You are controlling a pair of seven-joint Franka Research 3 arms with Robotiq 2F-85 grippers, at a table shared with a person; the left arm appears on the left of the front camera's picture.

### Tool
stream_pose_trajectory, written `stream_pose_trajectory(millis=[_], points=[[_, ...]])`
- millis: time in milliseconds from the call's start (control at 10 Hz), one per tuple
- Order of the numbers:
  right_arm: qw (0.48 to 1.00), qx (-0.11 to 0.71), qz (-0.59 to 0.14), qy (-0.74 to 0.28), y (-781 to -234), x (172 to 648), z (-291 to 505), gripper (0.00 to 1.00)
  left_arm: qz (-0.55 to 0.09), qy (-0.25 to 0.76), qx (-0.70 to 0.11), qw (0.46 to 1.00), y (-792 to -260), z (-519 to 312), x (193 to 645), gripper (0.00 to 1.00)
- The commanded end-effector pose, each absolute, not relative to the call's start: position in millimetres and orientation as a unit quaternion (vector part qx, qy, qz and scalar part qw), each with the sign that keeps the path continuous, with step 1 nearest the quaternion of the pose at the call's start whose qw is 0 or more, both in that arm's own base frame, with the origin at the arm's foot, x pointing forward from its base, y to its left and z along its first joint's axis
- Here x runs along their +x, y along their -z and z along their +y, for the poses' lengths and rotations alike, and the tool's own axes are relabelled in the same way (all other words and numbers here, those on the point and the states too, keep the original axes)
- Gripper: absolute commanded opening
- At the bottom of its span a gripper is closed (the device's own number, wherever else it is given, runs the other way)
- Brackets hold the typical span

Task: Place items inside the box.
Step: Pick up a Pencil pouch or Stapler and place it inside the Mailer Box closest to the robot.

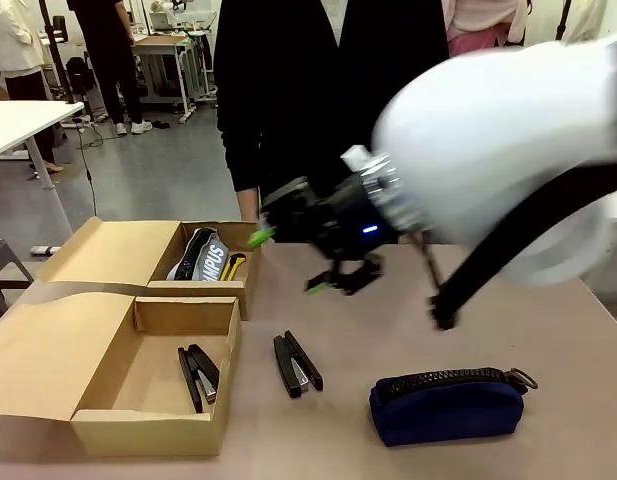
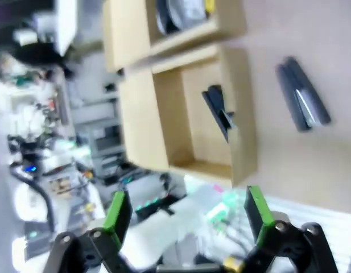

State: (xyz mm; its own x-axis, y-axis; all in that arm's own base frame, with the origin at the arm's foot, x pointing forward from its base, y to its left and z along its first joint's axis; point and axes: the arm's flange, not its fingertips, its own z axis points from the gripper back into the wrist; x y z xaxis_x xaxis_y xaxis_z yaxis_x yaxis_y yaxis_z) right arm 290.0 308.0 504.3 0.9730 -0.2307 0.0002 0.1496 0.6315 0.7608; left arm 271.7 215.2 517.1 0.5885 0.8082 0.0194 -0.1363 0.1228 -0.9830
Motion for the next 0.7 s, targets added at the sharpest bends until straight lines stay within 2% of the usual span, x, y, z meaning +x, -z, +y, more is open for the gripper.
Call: stream_pose_trajectory(millis=[0, 400, 600], points=[[0.888, 0.45, 0.044, 0.085, -498.4, 278.1, 206.3, 1.0, -0.305, -0.335, -0.571, 0.684, -515.6, 213.2, 270.3, 1.0], [0.868, 0.484, 0.018, 0.106, -476.0, 231.0, 56.1, 1.0, -0.305, -0.335, -0.571, 0.684, -515.6, 213.2, 270.3, 1.0], [0.821, 0.553, -0.003, 0.143, -452.8, 200.8, -10.1, 1.0, -0.305, -0.335, -0.571, 0.684, -515.6, 213.2, 270.3, 1.0]])
